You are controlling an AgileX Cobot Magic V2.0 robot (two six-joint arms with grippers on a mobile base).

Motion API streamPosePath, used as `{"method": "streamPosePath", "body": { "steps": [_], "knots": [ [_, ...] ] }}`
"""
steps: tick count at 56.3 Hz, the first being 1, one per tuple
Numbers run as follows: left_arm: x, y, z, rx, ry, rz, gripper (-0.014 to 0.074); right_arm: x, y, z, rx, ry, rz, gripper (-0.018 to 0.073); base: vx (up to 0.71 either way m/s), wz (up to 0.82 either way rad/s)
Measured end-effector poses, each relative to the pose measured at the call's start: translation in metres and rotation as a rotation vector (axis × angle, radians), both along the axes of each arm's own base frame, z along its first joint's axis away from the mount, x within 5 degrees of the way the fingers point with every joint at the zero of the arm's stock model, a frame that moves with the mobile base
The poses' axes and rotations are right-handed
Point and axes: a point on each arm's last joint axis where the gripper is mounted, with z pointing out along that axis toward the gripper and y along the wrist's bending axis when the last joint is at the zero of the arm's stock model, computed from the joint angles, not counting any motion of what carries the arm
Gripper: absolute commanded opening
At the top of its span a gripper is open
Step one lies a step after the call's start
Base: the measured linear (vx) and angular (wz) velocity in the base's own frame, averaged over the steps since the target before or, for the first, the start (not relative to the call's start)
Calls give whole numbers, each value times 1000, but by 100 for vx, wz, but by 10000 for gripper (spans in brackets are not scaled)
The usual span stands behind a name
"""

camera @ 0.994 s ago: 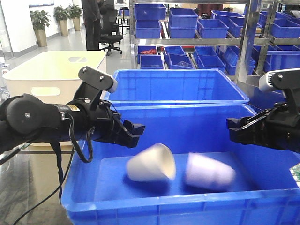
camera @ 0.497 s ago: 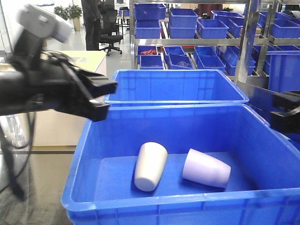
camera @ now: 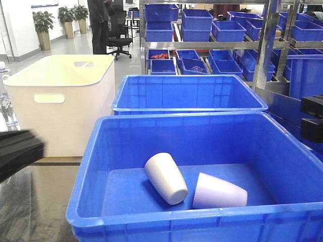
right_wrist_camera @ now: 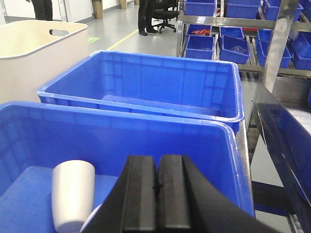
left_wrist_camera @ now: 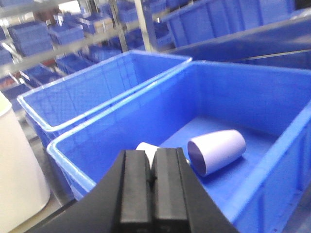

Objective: Grab cup from conveyor and place in blue bin

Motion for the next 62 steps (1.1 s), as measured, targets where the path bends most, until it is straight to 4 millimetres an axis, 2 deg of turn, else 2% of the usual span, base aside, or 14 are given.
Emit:
{"method": "streamPosePath", "body": {
  "steps": [8, 17, 41, 52, 62],
  "knots": [
    [-24, 11, 0, -23, -52, -3, -8, 0, 0, 0, 0, 0, 0, -12, 0, 0],
    [-38, 17, 5, -41, -93, -5, -8, 0, 0, 0, 0, 0, 0, -13, 0, 0],
    [-40, 18, 4, -44, -98, -4, -8, 0, 0, 0, 0, 0, 0, -13, 0, 0],
    [-29, 18, -18, -53, -77, 43, -6, 0, 0, 0, 0, 0, 0, -13, 0, 0],
    [-23, 26, -68, -183, -13, 157, -6, 0, 0, 0, 0, 0, 0, -13, 0, 0]
  ]
}}
